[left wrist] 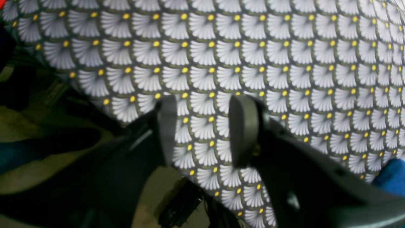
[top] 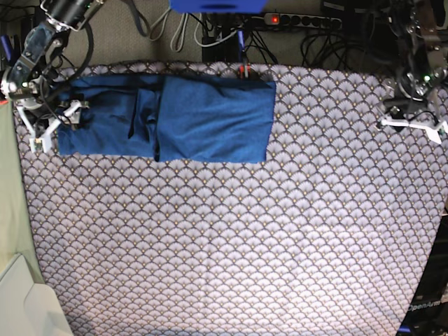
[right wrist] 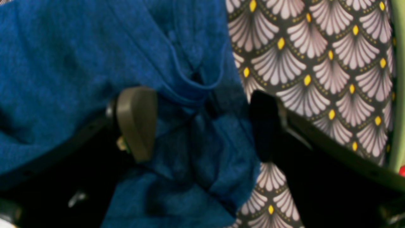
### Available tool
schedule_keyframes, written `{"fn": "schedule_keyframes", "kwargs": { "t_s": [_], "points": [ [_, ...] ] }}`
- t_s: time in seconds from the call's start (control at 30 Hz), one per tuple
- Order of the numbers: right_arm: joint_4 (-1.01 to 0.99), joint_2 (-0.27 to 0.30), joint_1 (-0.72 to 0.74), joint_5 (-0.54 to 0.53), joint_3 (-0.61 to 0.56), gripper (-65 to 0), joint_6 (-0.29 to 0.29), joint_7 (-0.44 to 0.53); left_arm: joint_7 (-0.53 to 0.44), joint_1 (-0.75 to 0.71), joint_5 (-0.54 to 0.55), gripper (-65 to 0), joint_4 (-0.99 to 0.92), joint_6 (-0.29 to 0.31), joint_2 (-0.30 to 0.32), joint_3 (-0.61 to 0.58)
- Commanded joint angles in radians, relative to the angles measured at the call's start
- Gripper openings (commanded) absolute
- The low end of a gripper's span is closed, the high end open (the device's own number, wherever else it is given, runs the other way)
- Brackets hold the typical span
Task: Fold the T-shirt properly
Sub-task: 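Lift the left gripper away and move the right gripper to the strip end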
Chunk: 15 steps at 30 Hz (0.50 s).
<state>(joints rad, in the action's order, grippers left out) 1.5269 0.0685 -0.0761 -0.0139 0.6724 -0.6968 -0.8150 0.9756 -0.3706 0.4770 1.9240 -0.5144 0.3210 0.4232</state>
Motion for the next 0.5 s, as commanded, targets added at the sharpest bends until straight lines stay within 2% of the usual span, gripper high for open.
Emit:
{"fn": "schedule_keyframes", "kwargs": {
  "t_s": [0.0,0.1,0.27,0.3,0.37,0.47],
  "points": [
    [0.005,-0.006,-0.001,0.009,-0.001,-21.9,-0.001,-0.017,-0.010,-0.006,-0.005,-38.1,0.018,0.001,0.016,0.018],
    [0.005,-0.029,-0.003,0.009,-0.003,-33.3,-0.001,-0.022,-0.010,-0.012,-0.005,-38.2,0.019,0.001,0.016,0.032],
    [0.019,-0.062,-0.024,0.009,-0.003,-63.5,-0.001,-0.025,-0.010,-0.015,-0.005,-38.2,0.019,0.001,0.019,0.070],
    [0.036,-0.068,-0.029,0.009,-0.003,-65.0,-0.001,-0.025,-0.010,-0.020,-0.005,-38.2,0.019,0.001,0.020,0.082],
    [0.073,-0.074,-0.046,0.009,-0.004,-63.1,-0.001,-0.025,-0.010,-0.029,-0.005,-38.3,0.019,0.001,0.022,0.101],
    [0.171,-0.112,-0.052,0.010,-0.003,-63.9,-0.001,-0.025,-0.010,-0.029,-0.005,-38.3,0.019,0.001,0.023,0.130]
  ]
}}
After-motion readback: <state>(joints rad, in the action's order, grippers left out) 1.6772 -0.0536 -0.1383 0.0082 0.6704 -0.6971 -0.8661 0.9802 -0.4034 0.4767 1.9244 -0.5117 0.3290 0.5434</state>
